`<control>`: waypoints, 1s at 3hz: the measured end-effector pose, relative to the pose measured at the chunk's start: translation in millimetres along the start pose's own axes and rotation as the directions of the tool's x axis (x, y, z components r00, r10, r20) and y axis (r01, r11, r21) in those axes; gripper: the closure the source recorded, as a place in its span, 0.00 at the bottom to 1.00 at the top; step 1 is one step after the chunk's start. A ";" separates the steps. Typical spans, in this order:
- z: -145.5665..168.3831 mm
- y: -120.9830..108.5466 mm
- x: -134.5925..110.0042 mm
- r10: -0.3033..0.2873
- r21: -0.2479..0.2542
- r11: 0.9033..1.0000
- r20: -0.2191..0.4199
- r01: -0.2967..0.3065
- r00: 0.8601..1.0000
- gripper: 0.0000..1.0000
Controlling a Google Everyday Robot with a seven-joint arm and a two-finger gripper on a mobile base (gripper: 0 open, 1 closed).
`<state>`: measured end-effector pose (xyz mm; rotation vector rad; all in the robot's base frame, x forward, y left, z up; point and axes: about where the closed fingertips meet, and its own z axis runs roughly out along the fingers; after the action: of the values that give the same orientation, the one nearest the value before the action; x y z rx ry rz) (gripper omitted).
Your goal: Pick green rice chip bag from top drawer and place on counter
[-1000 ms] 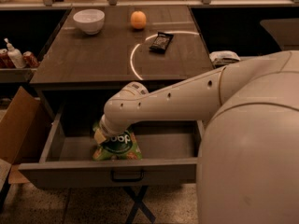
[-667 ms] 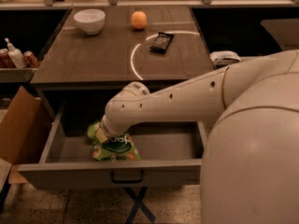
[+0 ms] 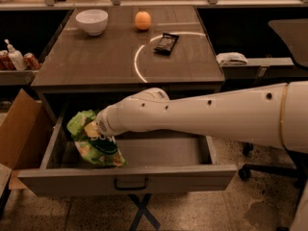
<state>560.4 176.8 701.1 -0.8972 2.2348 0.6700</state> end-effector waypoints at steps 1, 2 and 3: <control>-13.8 12.9 -26.6 0.071 -0.126 0.990 0.106 -0.057 0.992 1.00; -24.0 17.9 -28.5 0.033 -0.123 0.992 0.130 -0.017 0.991 1.00; -22.5 17.6 -28.3 0.037 -0.123 0.992 0.127 -0.021 0.991 1.00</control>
Offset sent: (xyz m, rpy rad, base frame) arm 0.0025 0.0108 0.0239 0.1441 0.0269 0.0069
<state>555.4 185.3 740.1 -0.8564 2.1142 0.8614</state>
